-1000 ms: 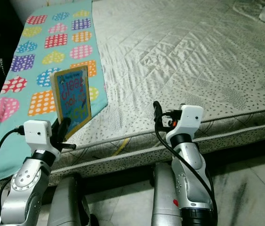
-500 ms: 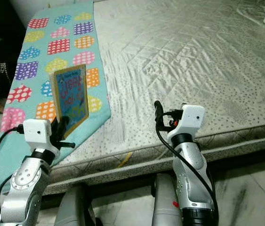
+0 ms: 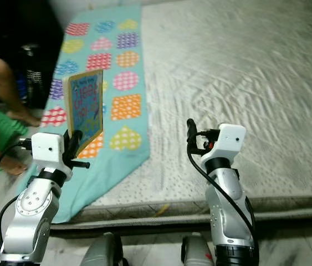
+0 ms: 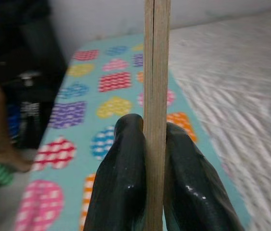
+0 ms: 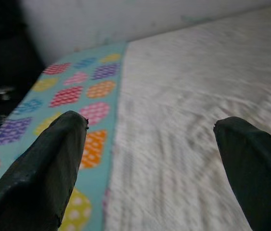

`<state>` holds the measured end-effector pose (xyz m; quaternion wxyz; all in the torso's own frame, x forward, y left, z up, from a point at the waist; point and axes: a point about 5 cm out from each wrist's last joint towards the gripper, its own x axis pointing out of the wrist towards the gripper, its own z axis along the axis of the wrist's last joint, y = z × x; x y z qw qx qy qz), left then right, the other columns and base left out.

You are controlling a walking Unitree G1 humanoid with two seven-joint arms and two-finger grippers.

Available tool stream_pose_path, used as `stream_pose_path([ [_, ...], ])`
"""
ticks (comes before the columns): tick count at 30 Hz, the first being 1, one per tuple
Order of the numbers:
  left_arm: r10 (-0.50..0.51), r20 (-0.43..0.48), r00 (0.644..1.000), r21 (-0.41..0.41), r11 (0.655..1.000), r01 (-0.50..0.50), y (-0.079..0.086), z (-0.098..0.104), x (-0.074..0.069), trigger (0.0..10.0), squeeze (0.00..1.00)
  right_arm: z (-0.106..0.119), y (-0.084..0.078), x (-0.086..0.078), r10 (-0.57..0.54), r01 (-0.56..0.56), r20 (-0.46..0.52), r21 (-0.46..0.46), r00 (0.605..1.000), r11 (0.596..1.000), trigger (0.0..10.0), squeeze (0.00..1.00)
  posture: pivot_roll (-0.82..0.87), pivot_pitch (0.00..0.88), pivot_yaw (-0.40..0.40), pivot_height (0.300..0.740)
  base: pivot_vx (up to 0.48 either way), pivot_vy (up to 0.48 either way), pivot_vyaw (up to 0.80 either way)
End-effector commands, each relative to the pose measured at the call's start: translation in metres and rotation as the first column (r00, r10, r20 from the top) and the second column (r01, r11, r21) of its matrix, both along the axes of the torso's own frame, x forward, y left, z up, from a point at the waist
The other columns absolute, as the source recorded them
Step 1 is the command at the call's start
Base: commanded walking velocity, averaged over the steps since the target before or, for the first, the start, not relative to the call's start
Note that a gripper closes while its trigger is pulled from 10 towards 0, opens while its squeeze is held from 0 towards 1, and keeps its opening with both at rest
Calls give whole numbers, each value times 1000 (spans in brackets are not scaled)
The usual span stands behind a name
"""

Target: Clean up the room

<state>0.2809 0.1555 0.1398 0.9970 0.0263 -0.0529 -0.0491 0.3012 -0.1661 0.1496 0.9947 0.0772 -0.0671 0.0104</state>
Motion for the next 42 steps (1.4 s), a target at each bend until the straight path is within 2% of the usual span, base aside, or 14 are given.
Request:
stream_pose_path([
  [1, 26, 1, 1000, 10, 1000, -26, 7, 1, -1, 10000, 0, 2, 2, -2, -1, 1, 12, 1, 1000, 1000, 10000, 0, -155, 106, 137, 740, 0, 0, 0],
  [4, 29, -1, 1000, 38, 999, -29, 6, 0, 0, 10000, 0, -1, 1, -3, -5, 5, 8, 1, 1000, 1000, 10000, 0, -152, 98, 141, 740, 0, 0, 0],
  [15, 20, -36, 999, 47, 999, -19, 4, -17, 4, 10000, 0, -16, -3, -10, -47, 46, -21, -19, 999, 999, 10000, 0, -162, 19, 157, 740, 0, 0, 0],
  [28, -6, -69, 998, -2, 1000, 6, -3, -34, 7, 10000, 0, -23, -13, -3, -89, 88, -20, -41, 996, 995, 10000, 0, -181, 0, 172, 740, 0, 0, 0],
  [31, 11, -65, 998, -7, 1000, -11, 0, -34, 9, 10000, 0, -40, -15, -2, -116, 114, -121, -20, 986, 993, 10000, 0, -186, 0, 175, 740, 0, 0, 0],
  [33, 11, -69, 998, -11, 1000, -12, 1, -36, 8, 10000, 0, -55, -19, -7, -168, 170, -193, -6, 967, 985, 10000, 0, -185, 0, 172, 740, 0, 0, 0],
  [35, 6, -67, 998, -10, 1000, -6, 0, -36, 7, 10000, 0, -57, -18, -9, -172, 171, -203, -24, 964, 985, 10000, 0, -187, 0, 174, 740, 0, 0, 0],
  [36, 3, -66, 998, -10, 1000, -4, 0, -36, 7, 10000, 0, -58, -17, -10, -174, 171, -204, -29, 963, 985, 10000, 0, -187, 0, 174, 740, 0, 0, 0],
  [37, -5, -68, 998, -12, 1000, 4, -1, -37, 6, 10000, 0, -59, -16, -12, -193, 178, -204, -90, 960, 980, 10000, 0, -193, 0, 174, 740, 0, 0, 0],
  [38, -5, -68, 998, -12, 1000, 4, -1, -37, 6, 10000, 0, -59, -16, -12, -193, 178, -204, -90, 960, 980, 10000, 0, -193, 0, 174, 740, 0, 0, 0],
  [39, -14, -76, 997, -19, 1000, 13, -2, -39, 5, 10000, 0, -55, -12, -12, -147, 133, -160, -97, 976, 986, 10000, 0, -195, 0, 175, 740, 0, 0, 0],
  [40, -18, -80, 997, -23, 1000, 16, -3, -39, 6, 10000, 0, -53, -9, -12, -122, 114, -146, -62, 982, 992, 10000, 0, -197, 0, 176, 740, 0, 0, 0],
  [42, -27, -84, 996, -30, 999, 25, -6, -39, 7, 10000, 0, -49, -7, -11, -122, 116, -143, -53, 982, 992, 10000, 0, -199, 0, 177, 740, 0, 0, 0],
])
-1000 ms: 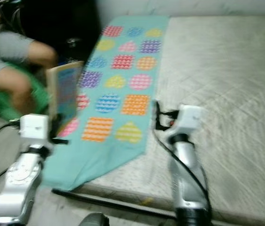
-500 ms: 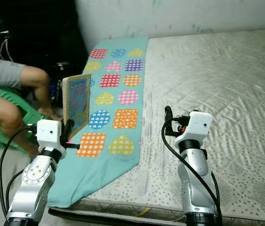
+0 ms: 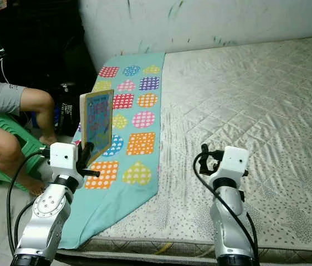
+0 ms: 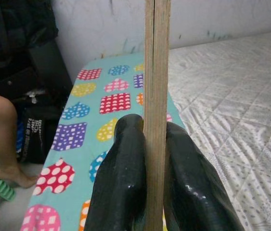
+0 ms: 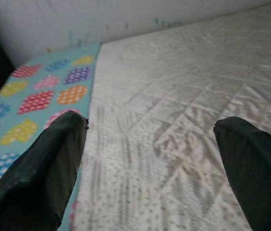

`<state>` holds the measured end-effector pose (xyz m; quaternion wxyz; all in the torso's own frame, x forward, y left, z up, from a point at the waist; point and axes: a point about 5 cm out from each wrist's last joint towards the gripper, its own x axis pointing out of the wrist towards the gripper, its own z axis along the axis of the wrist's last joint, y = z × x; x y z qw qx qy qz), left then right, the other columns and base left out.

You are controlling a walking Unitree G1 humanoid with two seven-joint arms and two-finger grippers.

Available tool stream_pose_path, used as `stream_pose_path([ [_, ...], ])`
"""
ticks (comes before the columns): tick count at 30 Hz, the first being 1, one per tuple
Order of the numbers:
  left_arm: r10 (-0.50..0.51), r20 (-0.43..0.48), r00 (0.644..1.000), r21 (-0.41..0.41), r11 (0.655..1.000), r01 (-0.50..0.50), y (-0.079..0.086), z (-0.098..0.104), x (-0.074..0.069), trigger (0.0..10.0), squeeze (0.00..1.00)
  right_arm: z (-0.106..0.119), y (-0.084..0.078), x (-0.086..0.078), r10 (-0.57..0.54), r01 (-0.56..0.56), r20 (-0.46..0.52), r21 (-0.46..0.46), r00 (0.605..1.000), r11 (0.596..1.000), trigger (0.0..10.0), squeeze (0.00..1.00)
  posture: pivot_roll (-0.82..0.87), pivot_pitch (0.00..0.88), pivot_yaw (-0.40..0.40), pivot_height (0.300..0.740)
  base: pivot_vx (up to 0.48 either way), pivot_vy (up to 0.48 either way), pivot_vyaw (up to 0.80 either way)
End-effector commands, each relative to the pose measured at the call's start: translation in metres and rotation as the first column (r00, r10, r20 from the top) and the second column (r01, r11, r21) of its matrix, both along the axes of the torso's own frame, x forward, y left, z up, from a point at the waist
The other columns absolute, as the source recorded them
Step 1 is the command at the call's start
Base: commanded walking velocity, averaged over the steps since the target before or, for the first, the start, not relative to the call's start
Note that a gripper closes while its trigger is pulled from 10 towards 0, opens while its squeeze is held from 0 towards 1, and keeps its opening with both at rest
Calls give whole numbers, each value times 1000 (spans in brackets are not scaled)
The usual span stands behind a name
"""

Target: Clean up the room

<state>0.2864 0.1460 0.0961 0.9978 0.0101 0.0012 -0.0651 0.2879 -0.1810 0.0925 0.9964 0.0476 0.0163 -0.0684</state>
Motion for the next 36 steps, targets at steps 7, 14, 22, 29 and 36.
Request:
stream_pose_path([
  [7, -13, 34, 999, -42, 999, 15, -2, 9, 4, 10000, 0, 16, 8, 5, 47, -48, 60, 1, 997, 999, 10000, 0, -205, 0, 175, 740, 0, 0, 0],
  [14, -27, 43, 999, -66, 997, 30, -4, 12, 6, 10000, 0, 20, 1, 10, 24, -24, 61, -3, 998, 1000, 10000, 0, -207, 0, 168, 740, 0, 0, -644],
  [22, -50, 40, 998, -69, 996, 53, -7, 10, 4, 10000, 0, 22, 3, 11, 24, -23, 67, -13, 997, 1000, 10000, 0, -211, 0, 169, 740, 0, 0, -800],
  [29, -70, 44, 997, -81, 994, 74, -13, 10, 4, 10000, 0, 24, 6, 12, 31, -31, 82, -10, 996, 999, 10000, 0, -216, 0, 166, 740, 0, -41, -307],
  [36, -78, 48, 996, -86, 993, 81, -13, 12, 5, 10000, 0, 26, 6, 15, 19, -15, 87, -48, 996, 999, 10000, 0, -213, 0, 165, 740, 0, -377, 0],
])
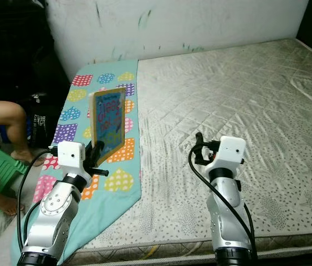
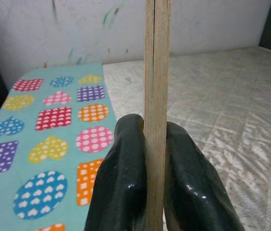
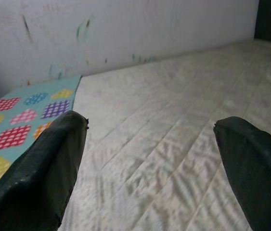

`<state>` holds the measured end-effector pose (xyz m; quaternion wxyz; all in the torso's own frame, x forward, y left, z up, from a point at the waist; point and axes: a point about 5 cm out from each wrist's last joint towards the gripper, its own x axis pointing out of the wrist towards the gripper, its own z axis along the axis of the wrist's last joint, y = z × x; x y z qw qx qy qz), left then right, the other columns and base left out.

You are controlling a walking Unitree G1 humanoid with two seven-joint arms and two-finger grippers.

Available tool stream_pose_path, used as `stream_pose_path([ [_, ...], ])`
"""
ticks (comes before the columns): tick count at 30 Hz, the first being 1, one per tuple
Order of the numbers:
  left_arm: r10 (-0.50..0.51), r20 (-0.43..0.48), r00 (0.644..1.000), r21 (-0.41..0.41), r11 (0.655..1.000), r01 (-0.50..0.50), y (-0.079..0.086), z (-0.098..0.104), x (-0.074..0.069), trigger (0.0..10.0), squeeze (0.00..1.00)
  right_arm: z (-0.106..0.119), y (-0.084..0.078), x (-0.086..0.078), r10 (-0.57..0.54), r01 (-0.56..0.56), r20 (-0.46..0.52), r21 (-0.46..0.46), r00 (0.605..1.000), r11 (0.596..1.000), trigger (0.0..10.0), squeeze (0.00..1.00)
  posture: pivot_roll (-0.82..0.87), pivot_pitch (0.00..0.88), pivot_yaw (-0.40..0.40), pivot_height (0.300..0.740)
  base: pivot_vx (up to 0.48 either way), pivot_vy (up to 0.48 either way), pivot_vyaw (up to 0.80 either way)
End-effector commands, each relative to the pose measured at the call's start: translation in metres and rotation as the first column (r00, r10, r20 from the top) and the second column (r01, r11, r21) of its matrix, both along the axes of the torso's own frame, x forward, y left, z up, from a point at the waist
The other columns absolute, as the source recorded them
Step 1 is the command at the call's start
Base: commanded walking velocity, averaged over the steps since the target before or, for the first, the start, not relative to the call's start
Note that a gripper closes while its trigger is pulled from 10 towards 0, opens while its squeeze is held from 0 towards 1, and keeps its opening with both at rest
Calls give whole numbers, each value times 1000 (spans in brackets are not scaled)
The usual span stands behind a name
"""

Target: Clean up the room

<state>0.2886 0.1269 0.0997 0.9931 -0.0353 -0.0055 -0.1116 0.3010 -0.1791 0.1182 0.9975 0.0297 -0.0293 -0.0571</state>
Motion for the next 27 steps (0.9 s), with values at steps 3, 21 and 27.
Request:
stream_pose_path([
  [3, 17, 37, 999, 2, 1000, -17, 7, 8, 3, 10000, 0, -1, 5, 3, 7, -7, -4, 11, 1000, 1000, 10000, 0, -212, 0, 165, 740, 0, -382, 0],
  [21, 16, 37, 999, 10, 1000, -16, 8, 8, 3, 10000, 0, 2, 8, 4, 25, -26, 15, 27, 1000, 999, 10000, 0, -207, 0, 165, 740, 0, -326, -110],
  [27, 17, 38, 999, 12, 1000, -17, 8, 8, 3, 10000, 0, 1, 8, 5, 28, -29, 16, 27, 999, 999, 10000, 0, -205, 0, 163, 740, 0, -292, 0],
])
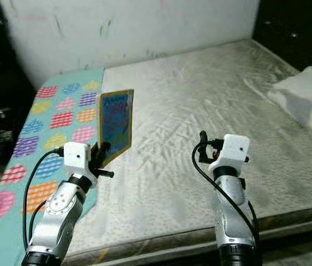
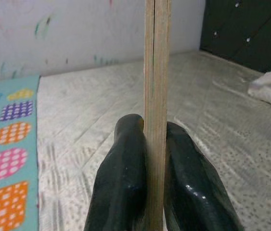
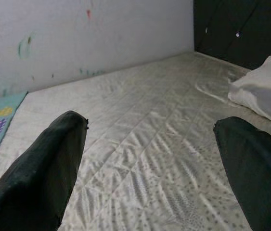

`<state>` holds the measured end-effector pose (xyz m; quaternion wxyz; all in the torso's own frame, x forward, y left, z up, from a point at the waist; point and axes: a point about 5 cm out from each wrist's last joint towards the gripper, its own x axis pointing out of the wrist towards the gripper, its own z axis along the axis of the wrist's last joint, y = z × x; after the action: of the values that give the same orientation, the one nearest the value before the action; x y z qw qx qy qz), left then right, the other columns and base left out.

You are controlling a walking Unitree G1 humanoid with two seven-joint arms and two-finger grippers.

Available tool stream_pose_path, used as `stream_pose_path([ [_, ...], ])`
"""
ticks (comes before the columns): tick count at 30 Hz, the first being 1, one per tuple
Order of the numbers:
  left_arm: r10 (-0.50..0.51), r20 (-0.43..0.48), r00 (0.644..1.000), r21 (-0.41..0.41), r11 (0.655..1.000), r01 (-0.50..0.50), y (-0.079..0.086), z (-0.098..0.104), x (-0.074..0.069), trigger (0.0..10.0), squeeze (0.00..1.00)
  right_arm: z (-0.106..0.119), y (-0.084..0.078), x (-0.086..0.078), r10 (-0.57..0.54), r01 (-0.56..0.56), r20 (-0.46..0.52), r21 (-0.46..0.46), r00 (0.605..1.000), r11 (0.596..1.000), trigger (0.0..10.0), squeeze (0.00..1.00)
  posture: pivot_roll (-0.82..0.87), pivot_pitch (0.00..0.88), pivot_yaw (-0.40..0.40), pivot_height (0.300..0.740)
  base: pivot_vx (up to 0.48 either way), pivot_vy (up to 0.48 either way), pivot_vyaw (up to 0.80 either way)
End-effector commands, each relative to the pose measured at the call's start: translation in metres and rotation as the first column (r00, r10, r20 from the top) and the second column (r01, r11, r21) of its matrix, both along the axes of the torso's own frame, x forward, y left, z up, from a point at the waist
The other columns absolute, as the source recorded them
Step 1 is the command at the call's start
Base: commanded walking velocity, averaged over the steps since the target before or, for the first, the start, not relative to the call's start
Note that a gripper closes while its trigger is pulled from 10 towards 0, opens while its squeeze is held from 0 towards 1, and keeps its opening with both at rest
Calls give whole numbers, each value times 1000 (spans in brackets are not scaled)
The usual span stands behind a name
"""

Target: Clean up the room

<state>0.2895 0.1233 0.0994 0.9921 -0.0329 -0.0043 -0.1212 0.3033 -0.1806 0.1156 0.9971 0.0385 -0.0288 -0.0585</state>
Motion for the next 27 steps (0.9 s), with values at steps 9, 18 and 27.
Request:
stream_pose_path([
  [9, 38, 41, 998, 2, 999, -38, 10, 8, 2, 10000, 0, 3, 13, 3, 66, -66, 11, 7, 998, 998, 10000, 0, -206, 0, 156, 740, 0, -293, 0],
  [18, 177, 50, 983, 14, 984, -177, 30, 5, 0, 10000, 0, 1, 13, -1, 85, -83, 33, -55, 996, 995, 10000, 0, -202, 0, 153, 740, 0, -32, 0],
  [27, 232, 79, 970, 65, 969, -237, 52, 5, -7, 10000, 0, 3, 14, -11, 142, -135, 94, -81, 985, 988, 10000, 0, -195, 0, 172, 740, 0, 0, 0],
])
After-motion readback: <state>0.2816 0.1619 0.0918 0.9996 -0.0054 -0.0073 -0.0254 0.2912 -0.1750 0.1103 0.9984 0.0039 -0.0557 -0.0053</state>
